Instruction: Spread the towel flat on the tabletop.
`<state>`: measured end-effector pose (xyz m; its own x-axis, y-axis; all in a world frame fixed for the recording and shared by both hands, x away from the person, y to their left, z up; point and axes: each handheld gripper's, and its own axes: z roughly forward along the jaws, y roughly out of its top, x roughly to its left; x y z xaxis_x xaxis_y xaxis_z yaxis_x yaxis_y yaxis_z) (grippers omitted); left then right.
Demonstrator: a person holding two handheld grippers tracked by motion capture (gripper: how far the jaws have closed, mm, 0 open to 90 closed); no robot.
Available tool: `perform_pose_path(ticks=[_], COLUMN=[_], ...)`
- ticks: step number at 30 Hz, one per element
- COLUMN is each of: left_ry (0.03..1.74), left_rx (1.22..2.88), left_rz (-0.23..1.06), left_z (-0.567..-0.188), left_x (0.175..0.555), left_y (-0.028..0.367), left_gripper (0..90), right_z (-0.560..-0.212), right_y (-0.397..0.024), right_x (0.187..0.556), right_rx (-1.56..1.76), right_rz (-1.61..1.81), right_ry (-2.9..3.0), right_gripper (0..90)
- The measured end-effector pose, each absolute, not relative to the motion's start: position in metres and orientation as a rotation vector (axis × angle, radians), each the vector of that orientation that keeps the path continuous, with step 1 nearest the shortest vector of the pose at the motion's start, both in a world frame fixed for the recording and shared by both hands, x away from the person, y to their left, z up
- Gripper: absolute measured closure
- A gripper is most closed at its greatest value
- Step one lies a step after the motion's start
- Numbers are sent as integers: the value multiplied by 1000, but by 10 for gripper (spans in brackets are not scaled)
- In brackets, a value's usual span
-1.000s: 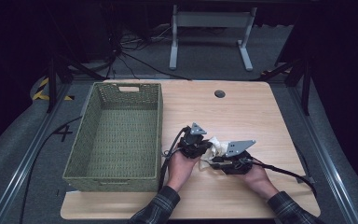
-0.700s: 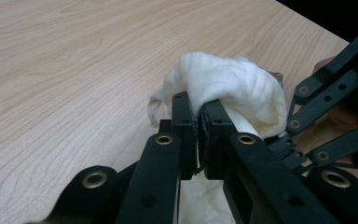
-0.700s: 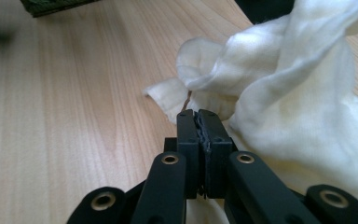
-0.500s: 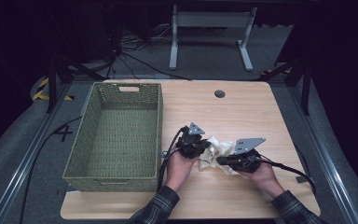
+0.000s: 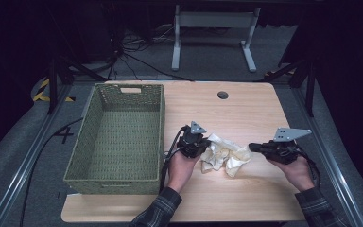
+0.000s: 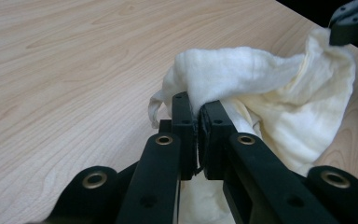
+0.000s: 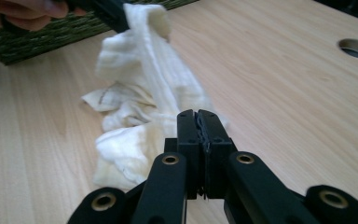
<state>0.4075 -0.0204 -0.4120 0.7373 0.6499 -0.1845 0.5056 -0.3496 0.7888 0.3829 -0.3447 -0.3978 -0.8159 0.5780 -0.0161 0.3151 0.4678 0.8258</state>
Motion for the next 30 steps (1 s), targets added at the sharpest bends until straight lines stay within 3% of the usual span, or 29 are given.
perform_pose_path(ticks=[15, 17, 18, 21, 30], left_ry=[996, 1005, 1008, 991, 886], left_rx=[2037, 2034, 2034, 2046, 2105], left_rz=[285, 303, 310, 313, 236], left_z=[-412, -412, -412, -412, -414], left_x=[422, 422, 422, 419, 399], left_y=[-14, -15, -15, -16, -21], left_gripper=[852, 802, 731, 642, 613], right_z=[-399, -401, -402, -404, -407], right_y=[-390, -393, -393, -392, -375], right_x=[405, 407, 407, 407, 391], right_rx=[903, 920, 929, 935, 882], right_rz=[1139, 1139, 1142, 1162, 1198], right_ry=[2320, 2310, 2307, 2312, 2398], right_gripper=[886, 862, 769, 689, 684])
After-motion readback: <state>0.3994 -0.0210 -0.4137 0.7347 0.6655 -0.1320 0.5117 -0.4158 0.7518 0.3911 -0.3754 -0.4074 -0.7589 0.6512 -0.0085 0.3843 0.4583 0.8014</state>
